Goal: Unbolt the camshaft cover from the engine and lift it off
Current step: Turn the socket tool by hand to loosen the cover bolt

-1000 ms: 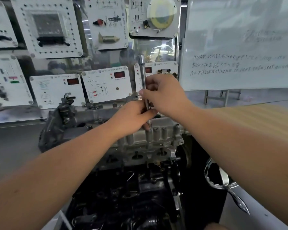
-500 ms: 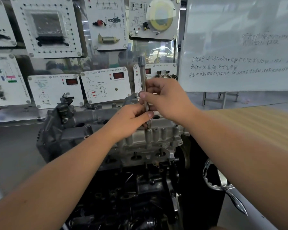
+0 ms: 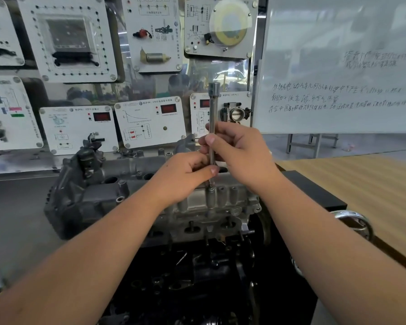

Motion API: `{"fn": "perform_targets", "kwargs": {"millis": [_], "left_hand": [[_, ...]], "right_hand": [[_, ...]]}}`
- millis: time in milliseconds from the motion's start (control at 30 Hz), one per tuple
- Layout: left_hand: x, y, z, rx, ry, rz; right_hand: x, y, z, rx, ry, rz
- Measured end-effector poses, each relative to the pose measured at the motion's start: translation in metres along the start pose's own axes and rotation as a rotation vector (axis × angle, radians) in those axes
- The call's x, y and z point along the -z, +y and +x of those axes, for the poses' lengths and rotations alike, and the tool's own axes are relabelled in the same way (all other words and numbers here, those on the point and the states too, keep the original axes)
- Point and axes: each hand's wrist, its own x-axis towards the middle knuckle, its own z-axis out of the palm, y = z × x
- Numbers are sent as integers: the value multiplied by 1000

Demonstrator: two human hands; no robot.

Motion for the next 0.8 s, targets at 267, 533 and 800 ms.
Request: {"fn": "perform_targets", "kwargs": {"millis": [267,533,800], "left_hand": [[-2,0,0,-22,14,-45],[-2,3,2,-40,-18,-101],[-5,-1,4,-38,12,-100]], "right_hand": [[-21,5,1,78,196,-179],[-18,13,-4,76,117,-65],[-17,16,-7,61,213,-159]]}}
